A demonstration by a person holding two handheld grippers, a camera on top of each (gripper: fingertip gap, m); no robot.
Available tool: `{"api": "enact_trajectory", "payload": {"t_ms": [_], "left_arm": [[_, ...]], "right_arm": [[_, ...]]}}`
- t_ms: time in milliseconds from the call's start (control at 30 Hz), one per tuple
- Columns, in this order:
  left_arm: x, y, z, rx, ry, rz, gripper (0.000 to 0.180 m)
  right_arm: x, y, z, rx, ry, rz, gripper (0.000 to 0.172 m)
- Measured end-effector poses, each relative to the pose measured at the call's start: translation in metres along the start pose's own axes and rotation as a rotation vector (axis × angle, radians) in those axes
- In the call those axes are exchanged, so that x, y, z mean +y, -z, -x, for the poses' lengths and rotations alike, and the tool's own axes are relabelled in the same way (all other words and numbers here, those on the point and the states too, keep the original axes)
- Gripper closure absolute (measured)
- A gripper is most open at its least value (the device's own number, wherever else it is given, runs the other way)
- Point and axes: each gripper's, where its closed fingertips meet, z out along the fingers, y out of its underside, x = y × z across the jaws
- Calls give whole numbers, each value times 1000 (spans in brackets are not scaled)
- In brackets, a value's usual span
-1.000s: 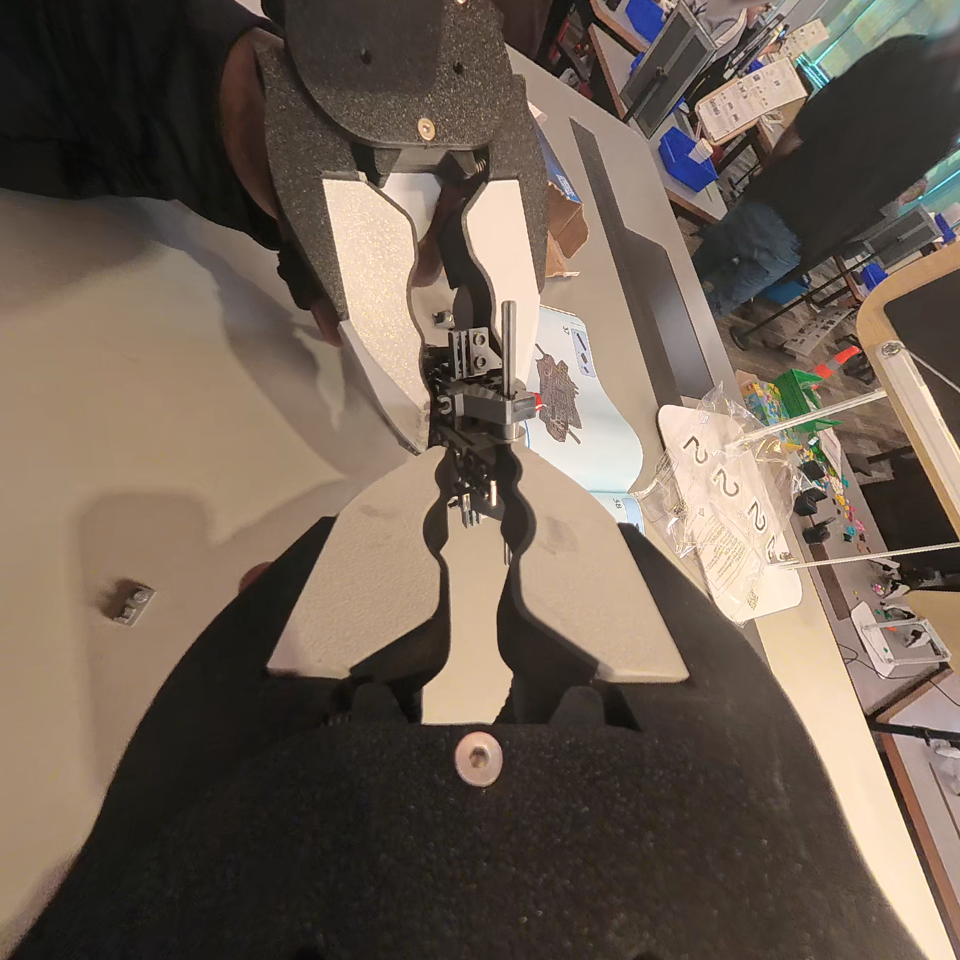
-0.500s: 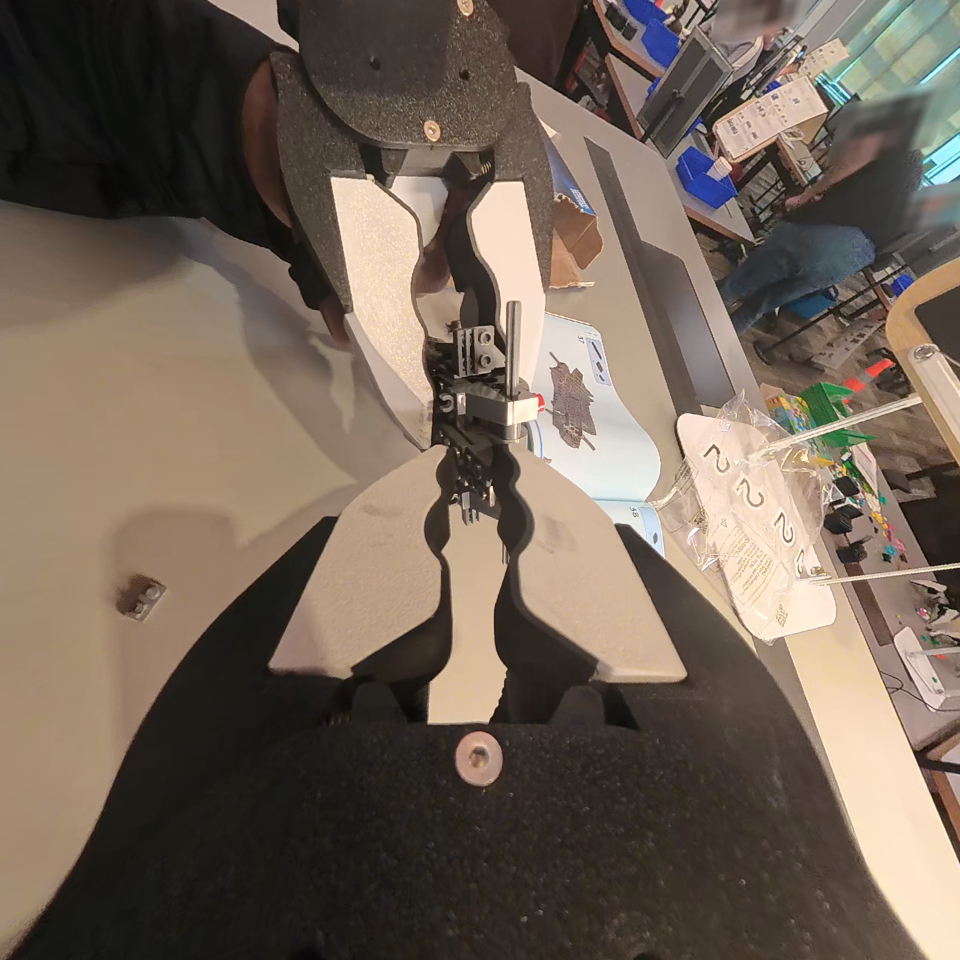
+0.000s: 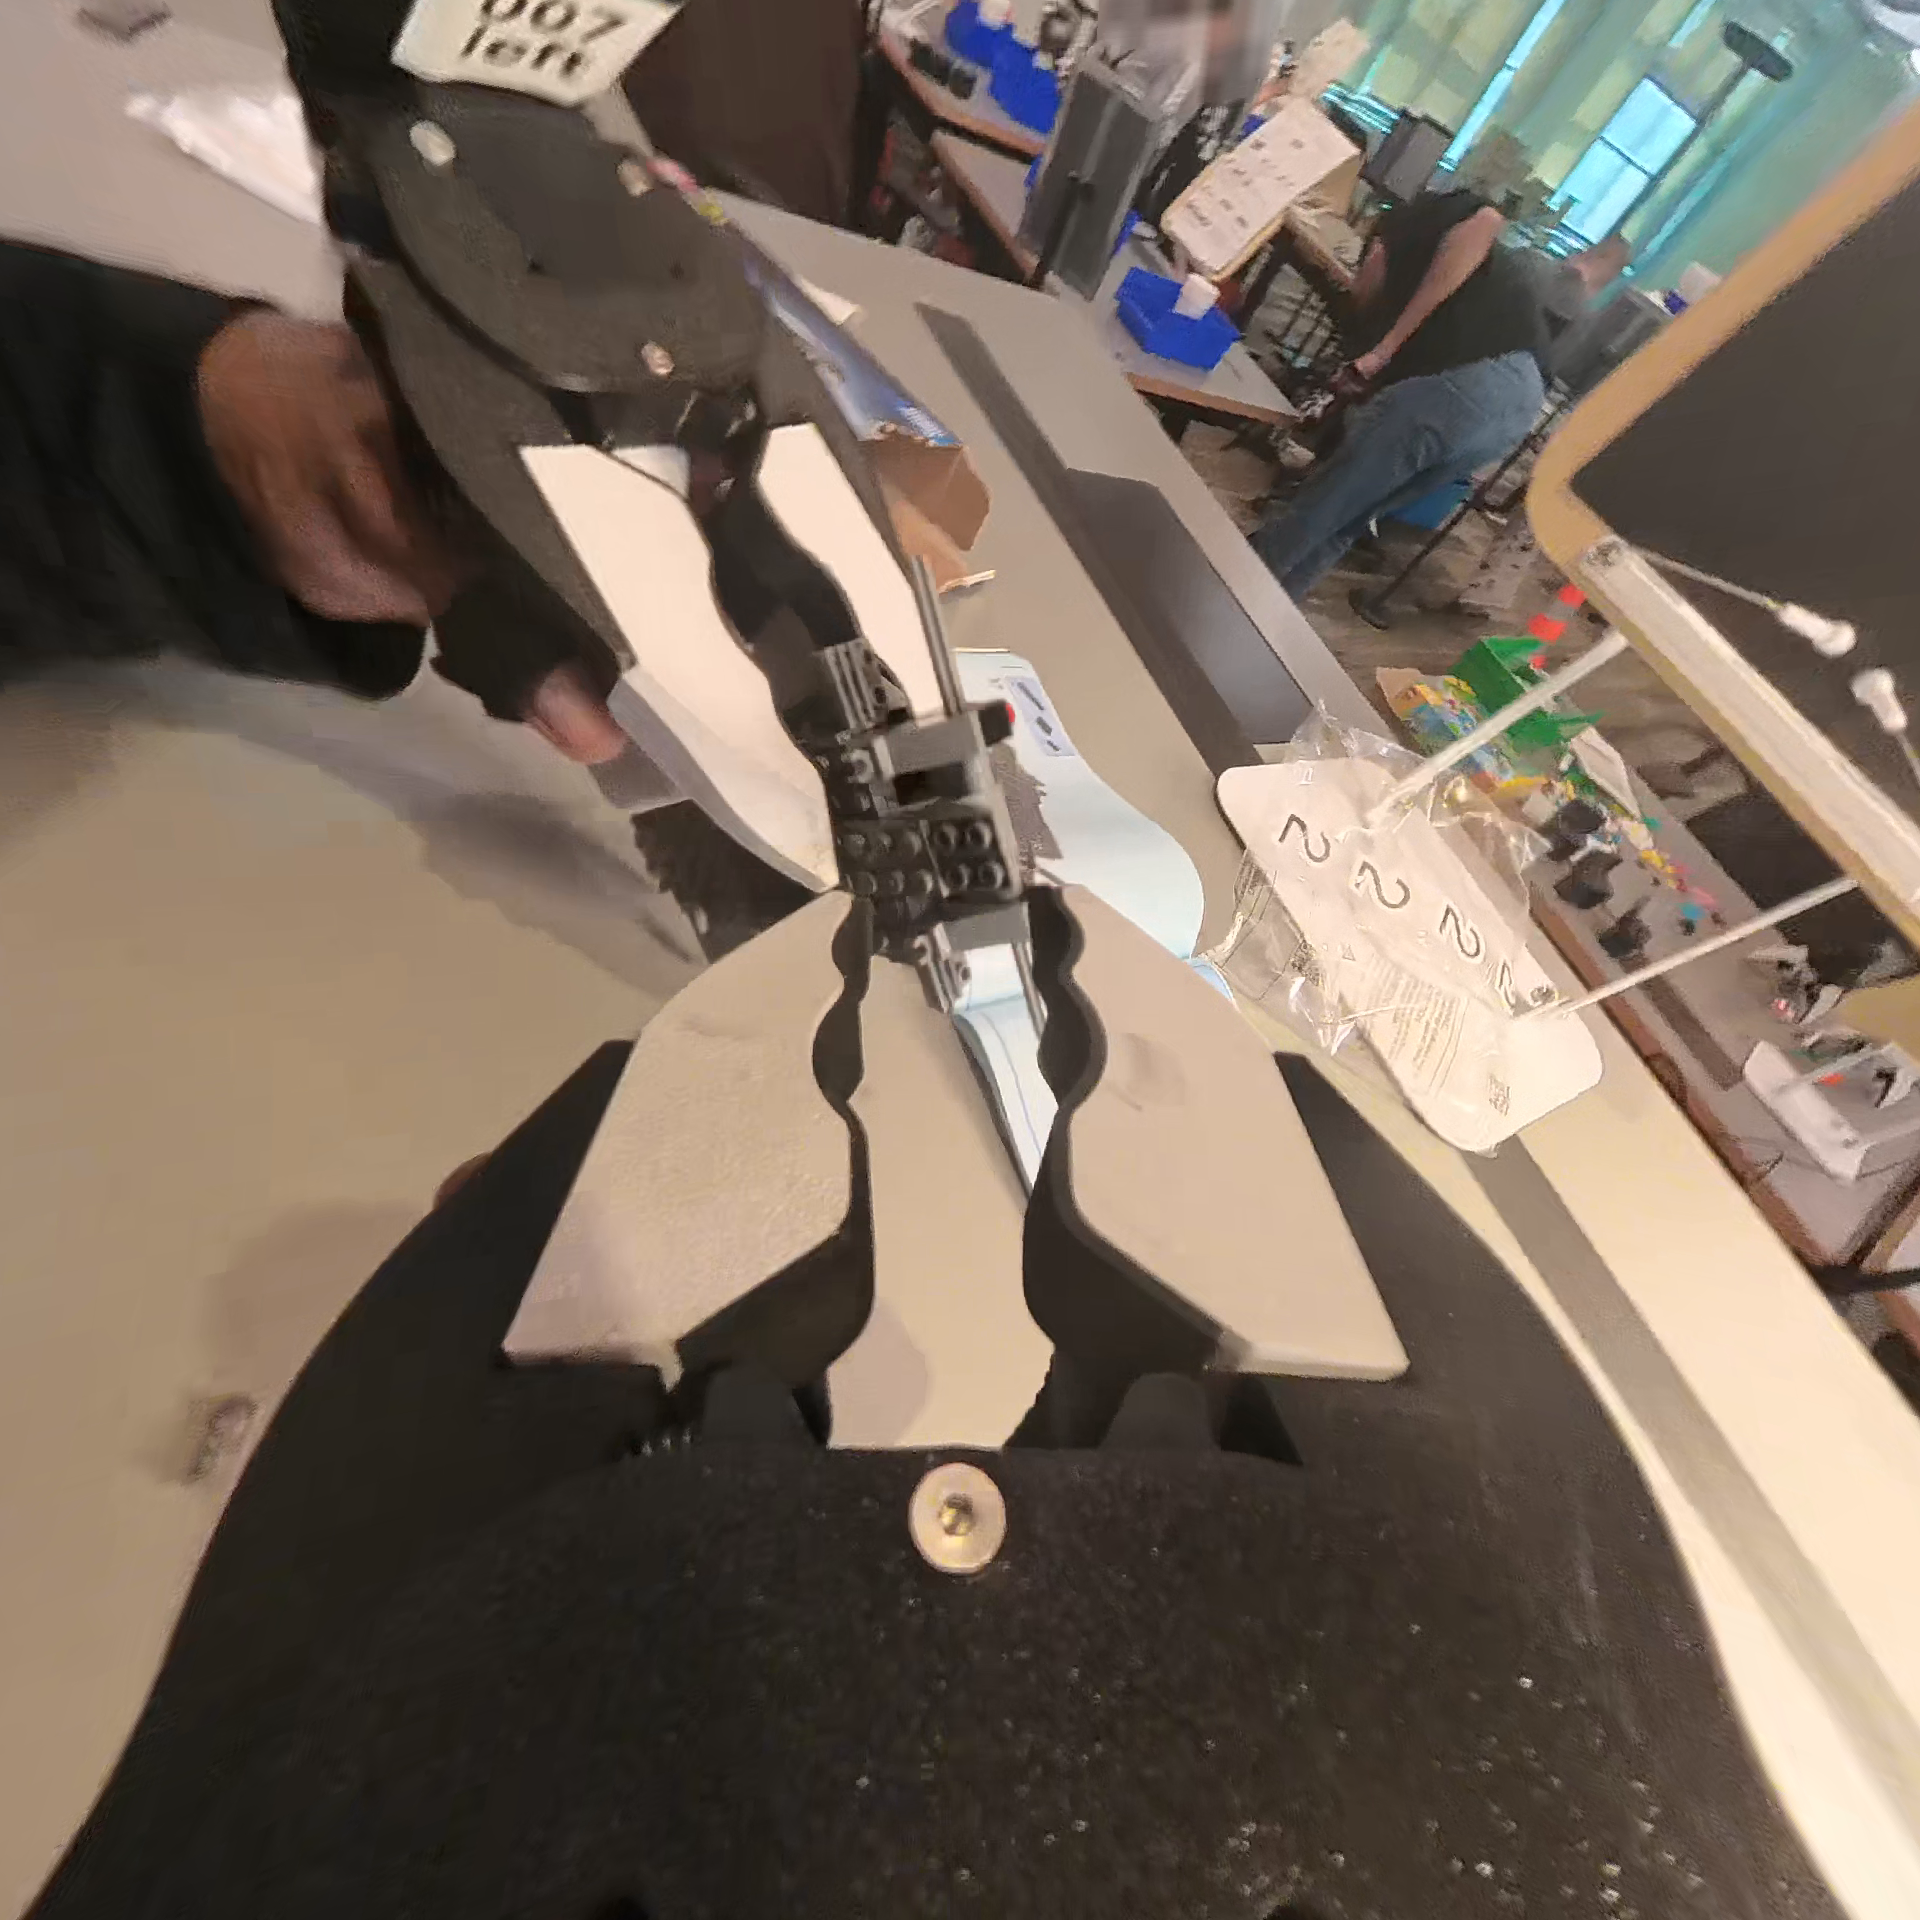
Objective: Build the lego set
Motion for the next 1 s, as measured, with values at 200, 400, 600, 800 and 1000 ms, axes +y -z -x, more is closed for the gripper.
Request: {"api": "enact_trajectory", "payload": {"t_ms": [200,400,600,800,1000], "left_arm": [[-15,10,13,102,350,-170,146],[-19,9,13,244,599,-274,146],[-19,9,24,216,692,-346,145],[-25,11,25,298,804,-435,145],[-26,15,31,343,884,-517,145]], "right_arm": [[-10,-6,-1,92,49,-64,144],[-14,-17,1,152,33,-68,145],[-10,-22,-2,138,-115,-59,145],[-1,-29,-4,174,-181,-25,145],[-1,-34,4,56,-391,-44,144]]}}
